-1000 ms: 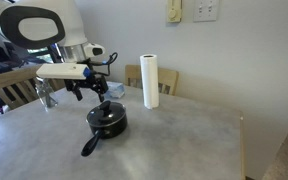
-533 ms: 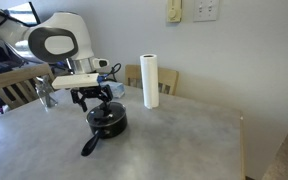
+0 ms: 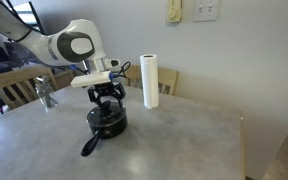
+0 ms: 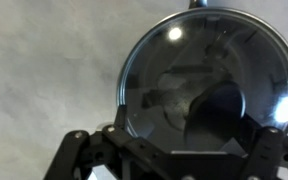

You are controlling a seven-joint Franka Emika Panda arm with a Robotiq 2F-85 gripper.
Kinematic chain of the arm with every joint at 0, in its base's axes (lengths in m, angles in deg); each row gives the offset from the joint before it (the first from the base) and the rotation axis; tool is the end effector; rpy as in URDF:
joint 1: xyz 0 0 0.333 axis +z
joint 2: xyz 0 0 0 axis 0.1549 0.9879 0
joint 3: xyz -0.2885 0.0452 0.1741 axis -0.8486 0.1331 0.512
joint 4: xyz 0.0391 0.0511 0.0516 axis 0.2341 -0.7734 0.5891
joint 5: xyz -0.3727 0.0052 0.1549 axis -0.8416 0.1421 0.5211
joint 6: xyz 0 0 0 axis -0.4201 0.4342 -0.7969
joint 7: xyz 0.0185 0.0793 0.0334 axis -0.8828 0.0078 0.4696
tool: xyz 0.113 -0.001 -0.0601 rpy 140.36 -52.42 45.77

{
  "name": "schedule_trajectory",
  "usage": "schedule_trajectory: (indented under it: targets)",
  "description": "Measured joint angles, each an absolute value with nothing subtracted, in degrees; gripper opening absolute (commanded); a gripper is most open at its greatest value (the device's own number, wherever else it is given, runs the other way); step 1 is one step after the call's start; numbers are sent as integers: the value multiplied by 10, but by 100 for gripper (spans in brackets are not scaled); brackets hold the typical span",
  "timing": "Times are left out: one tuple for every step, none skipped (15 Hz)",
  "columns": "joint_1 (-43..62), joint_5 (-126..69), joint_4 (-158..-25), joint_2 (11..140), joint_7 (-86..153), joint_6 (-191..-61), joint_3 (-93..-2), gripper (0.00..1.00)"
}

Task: Remove the lid from the black pot

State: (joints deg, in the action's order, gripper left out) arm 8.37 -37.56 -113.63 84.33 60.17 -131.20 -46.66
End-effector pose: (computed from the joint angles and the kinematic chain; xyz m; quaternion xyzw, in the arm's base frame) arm 0.6252 -0.0450 0.2314 0.9680 0.2373 -0.0169 0.0794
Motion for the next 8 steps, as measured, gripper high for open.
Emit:
schedule_trajectory:
  targets:
    - [84,-376,-1135,844,601,-1310,-467,100]
    - [83,-376,-1135,844,601,-1311,-466,100]
    - [82,-374,-1135,844,601,-1311,-465,100]
    - [79,-371,-1135,844,601,-1311,-464,100]
    - [76,-367,-1135,844,601,-1311,-462,100]
    - [71,-362,-1135,844,601,-1311,-460,100]
    - [67,-356,-1136,844,601,-1311,-458,100]
    - [63,-348,-1136,844,601,-1311,-456,100]
